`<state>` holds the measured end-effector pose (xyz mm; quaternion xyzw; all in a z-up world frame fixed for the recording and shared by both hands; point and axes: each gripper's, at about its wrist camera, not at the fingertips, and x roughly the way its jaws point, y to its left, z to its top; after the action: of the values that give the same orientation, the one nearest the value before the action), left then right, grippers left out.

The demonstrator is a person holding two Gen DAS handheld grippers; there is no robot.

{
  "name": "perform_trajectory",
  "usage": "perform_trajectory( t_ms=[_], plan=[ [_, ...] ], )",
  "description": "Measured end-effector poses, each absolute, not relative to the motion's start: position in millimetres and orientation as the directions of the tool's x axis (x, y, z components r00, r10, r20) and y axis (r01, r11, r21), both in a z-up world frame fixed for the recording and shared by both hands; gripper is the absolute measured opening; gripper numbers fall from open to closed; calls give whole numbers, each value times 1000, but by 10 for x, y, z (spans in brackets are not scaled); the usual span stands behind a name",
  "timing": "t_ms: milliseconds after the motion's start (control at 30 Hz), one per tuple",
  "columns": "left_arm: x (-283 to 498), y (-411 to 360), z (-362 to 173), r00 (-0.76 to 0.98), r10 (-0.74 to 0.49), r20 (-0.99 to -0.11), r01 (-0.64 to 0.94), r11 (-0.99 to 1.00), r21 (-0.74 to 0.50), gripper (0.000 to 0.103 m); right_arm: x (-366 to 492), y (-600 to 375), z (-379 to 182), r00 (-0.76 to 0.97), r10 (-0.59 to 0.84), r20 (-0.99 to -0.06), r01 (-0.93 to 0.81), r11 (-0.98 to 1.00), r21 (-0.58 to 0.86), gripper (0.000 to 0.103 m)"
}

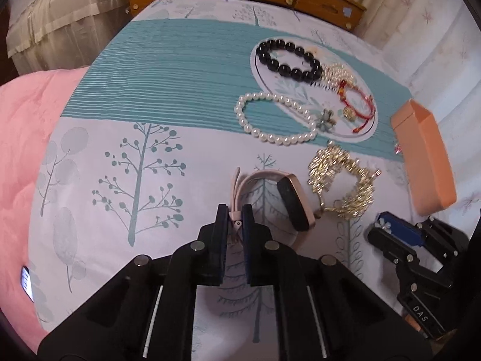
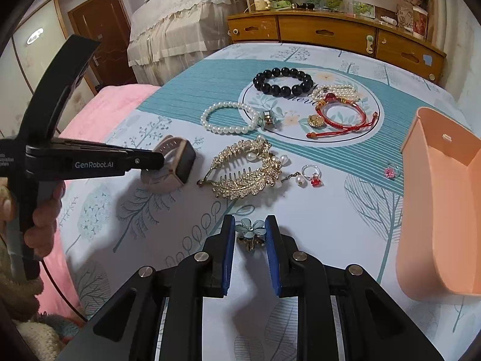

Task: Organize jewelry
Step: 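Close the right tool on the flower brooch while the left tool grasps and lifts the watch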

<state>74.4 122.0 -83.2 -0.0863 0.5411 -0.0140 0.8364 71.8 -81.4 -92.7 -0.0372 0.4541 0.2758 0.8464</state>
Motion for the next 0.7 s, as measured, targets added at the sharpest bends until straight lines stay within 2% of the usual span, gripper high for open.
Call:
perform_trajectory(
  t_ms=[167, 433, 700],
  plan=[
    [644, 1204, -581, 469, -132, -873, -83, 978, -193, 6, 640, -907, -768, 463, 468, -753, -500, 839, 214, 20],
    [526, 850, 32, 566, -198, -800, 25, 974, -223, 6, 484, -1202, -370, 563, 466, -682, -466, 861, 204, 20],
    [725, 95, 447, 602, -324, -730, 182, 946, -270, 6, 425, -1786, -122, 701, 318, -639, -307, 942, 132, 20]
  ],
)
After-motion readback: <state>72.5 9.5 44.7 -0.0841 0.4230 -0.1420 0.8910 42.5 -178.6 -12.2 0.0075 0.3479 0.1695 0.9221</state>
